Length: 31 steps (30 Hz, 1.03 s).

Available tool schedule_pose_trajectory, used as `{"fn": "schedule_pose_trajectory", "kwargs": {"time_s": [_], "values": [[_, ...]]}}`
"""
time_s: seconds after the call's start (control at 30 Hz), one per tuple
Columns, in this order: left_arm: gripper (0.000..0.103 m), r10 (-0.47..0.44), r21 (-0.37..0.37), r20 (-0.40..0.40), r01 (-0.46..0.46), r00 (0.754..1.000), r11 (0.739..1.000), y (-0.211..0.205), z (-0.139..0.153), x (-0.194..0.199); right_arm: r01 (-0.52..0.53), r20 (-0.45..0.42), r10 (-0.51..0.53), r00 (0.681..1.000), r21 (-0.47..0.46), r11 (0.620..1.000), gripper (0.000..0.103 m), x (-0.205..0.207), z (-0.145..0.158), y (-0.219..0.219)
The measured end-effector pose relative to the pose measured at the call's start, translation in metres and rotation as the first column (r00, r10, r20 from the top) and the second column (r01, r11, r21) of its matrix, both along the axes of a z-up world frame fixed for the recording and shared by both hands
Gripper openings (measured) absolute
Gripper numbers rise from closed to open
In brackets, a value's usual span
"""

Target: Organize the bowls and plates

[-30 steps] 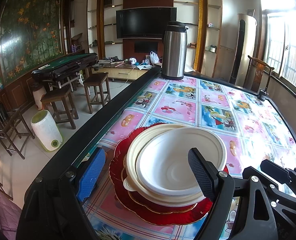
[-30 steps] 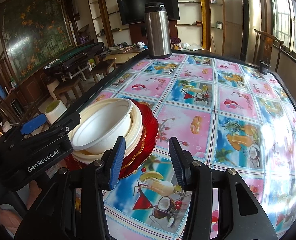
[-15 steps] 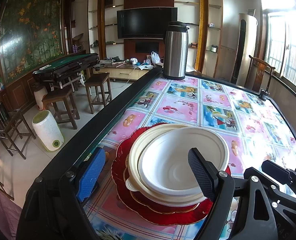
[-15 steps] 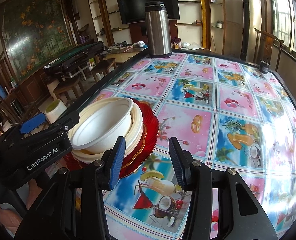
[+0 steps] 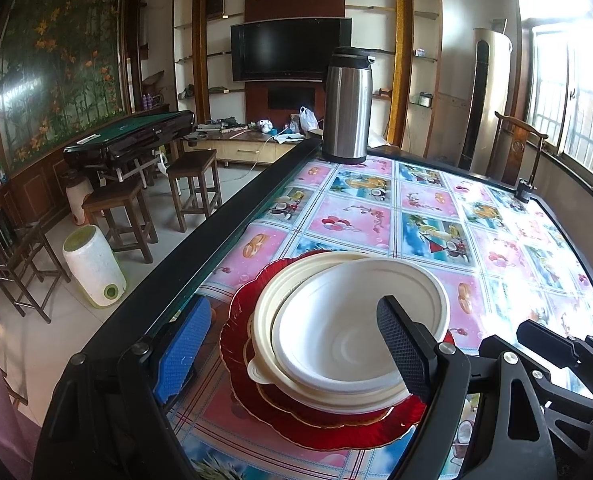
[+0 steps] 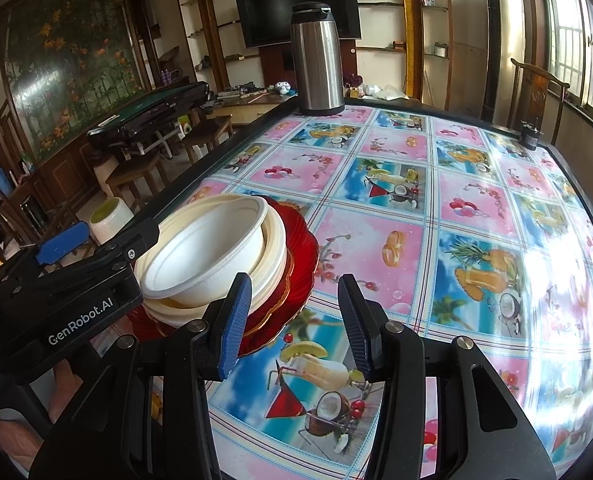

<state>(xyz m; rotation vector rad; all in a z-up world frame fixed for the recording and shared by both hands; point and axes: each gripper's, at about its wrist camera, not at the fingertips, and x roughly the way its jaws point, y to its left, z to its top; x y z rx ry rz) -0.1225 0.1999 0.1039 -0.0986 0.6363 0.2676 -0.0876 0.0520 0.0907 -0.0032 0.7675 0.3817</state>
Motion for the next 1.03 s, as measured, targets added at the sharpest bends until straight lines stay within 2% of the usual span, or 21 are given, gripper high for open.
{"fn": "schedule_pose_trajectory", "kwargs": {"time_s": [0.77,1.03], "values": [[0.085,-0.009,-0.013,0.001,0.009,1.0,1.0,-0.0012,-0.0027,0.004,-0.004,-0.008,0.003,1.0,-0.006,1.0,0.045,0.0039,0.0033,0.0013],[0.085,0.001,0.015,0.017,-0.001,1.0,1.0,-0.0051,-0.0023,0.001,-0.003,-0.008,0.003,1.0,0.0,1.0,0.045,0.0033,0.0025,-0.0005]]}}
